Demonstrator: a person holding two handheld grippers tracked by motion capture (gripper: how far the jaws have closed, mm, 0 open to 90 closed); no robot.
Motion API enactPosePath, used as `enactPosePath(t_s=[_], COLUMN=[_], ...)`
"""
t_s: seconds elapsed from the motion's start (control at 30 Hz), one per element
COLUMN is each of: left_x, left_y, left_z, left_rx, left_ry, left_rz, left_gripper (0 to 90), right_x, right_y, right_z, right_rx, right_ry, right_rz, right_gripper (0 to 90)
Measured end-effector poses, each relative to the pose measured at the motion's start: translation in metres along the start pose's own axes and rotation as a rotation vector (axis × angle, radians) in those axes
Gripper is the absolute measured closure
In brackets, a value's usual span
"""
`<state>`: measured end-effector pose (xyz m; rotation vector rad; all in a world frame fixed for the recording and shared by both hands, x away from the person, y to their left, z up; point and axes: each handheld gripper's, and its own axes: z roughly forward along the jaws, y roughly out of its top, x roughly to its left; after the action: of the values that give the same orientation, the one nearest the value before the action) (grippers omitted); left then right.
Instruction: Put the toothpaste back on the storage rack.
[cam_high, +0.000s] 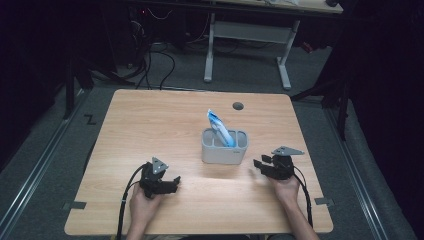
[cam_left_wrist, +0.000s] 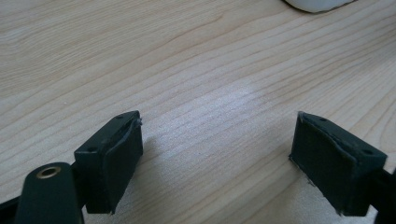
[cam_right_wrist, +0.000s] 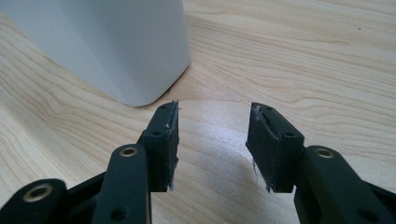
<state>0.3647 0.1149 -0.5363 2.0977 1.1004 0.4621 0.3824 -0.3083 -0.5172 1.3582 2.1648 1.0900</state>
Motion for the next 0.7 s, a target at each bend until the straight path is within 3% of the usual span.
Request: enactPosePath(t_s=[0.7], left_x=[0.000], left_y=[0.000], left_z=[0.000], left_rx=[-0.001], left_ry=[0.000], left_rz=[0.000], left_gripper=[16.9], right_x=[0.007], right_y=[-0.004], right_z=[0.012], right_rx=[0.038], right_ry=[-0.027], right_rz=[-0.044], right_gripper=[51.3])
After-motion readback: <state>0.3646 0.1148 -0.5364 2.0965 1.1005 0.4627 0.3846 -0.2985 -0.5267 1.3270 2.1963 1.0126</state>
